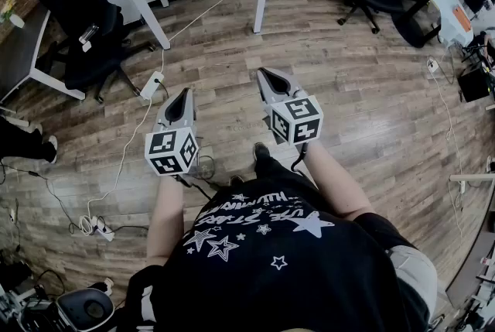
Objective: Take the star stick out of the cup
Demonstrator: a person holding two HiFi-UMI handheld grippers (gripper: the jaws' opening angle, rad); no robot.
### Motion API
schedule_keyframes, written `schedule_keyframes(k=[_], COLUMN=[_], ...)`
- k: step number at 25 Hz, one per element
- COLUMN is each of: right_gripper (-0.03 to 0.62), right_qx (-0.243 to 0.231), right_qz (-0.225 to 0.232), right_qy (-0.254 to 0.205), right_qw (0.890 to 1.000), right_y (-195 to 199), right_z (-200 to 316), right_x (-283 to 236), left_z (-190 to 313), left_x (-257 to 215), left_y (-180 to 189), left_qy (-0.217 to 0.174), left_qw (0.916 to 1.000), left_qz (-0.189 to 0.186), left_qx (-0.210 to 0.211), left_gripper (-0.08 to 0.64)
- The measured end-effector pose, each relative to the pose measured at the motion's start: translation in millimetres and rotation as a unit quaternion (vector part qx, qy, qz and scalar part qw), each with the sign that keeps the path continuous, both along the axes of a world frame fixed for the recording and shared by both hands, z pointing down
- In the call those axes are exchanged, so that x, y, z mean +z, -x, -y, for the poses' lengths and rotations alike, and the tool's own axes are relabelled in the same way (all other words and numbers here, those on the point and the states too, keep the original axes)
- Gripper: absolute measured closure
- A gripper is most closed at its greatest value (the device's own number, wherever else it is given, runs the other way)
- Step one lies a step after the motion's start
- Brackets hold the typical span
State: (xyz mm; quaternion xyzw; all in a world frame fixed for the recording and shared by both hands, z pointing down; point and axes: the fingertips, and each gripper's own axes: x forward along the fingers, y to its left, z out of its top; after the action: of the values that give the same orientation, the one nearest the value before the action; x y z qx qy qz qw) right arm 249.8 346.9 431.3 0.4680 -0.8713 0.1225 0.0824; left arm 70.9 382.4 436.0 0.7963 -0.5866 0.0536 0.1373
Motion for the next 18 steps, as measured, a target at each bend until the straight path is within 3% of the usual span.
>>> schedule_keyframes(k=[13,18], right_gripper=[0.578,0.577], right_qx=[-0.004,-0.011], right_qz=[0.003,0.024], right_qy=[0.011,0.023], right_qw=[1.0,0.999], right_y=[32,48], right_z=[-15,-23], right_x=[11,21], left_z=[-22,-36], left_x=[14,31], left_y=[24,33], left_qy=[0.018,0.031], left_qw=[0.9998,0.9994], left_qz=[0.003,0.002], left_qx=[0.002,0.011], left_gripper=[0.557,0.557])
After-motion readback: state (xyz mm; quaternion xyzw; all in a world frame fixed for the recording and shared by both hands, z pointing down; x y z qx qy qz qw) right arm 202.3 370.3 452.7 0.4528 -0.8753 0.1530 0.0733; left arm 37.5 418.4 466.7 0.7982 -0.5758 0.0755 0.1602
